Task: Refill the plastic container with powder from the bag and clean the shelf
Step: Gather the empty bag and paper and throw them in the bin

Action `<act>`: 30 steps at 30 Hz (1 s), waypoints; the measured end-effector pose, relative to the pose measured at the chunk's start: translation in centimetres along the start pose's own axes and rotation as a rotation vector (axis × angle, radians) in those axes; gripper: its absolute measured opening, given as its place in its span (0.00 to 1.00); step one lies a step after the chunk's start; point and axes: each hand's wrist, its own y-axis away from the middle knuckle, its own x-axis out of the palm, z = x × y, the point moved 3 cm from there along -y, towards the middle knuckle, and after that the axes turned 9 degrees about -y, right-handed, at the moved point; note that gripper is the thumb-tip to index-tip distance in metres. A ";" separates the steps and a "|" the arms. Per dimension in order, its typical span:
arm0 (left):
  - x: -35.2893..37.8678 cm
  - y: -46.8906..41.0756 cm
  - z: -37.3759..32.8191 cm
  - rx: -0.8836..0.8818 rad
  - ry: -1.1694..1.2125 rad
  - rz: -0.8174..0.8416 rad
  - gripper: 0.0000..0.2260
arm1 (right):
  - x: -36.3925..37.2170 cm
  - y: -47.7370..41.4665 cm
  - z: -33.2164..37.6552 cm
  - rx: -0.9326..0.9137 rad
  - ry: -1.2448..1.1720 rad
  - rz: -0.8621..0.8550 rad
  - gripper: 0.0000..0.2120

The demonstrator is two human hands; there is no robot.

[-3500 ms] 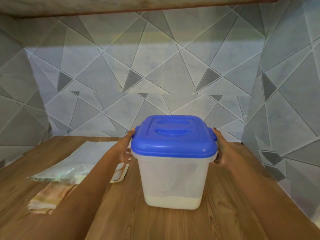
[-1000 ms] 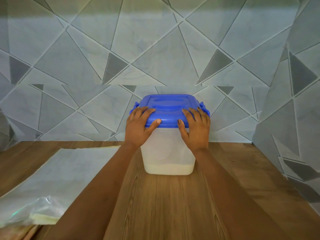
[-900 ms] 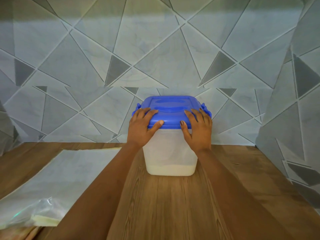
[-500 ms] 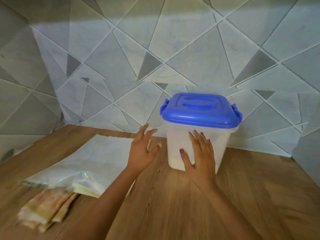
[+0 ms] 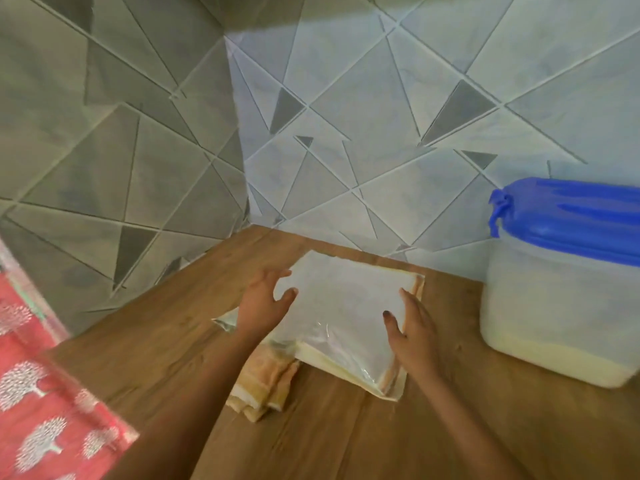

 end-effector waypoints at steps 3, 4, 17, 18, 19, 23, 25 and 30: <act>0.3 -4.4 3.1 -0.063 -0.030 0.156 0.22 | 2.5 -1.8 -0.6 0.226 0.130 0.043 0.30; 0.7 -6.1 4.2 -0.095 -0.054 0.211 0.23 | 3.0 -2.4 -0.9 0.309 0.172 0.058 0.31; 10.2 -15.8 11.6 -0.368 0.169 0.625 0.34 | 5.3 -5.2 -6.3 0.873 -0.074 -0.061 0.39; 10.7 -16.2 11.8 -0.356 0.139 0.658 0.31 | 5.2 -5.3 -6.8 0.880 -0.124 -0.077 0.36; 10.7 -16.5 11.8 -0.352 0.106 0.683 0.24 | 5.0 -5.3 -7.1 0.879 -0.150 -0.086 0.32; 9.8 -16.4 10.7 -0.332 0.156 0.690 0.08 | 4.0 -5.7 -7.0 0.858 -0.197 -0.065 0.25; 8.5 -16.3 9.8 -0.309 0.230 0.596 0.07 | 3.5 -5.9 -6.3 0.822 -0.199 -0.054 0.28; 3.2 -16.3 8.2 -0.198 0.368 0.480 0.06 | 0.4 -6.0 -3.0 0.634 -0.345 -0.155 0.20</act>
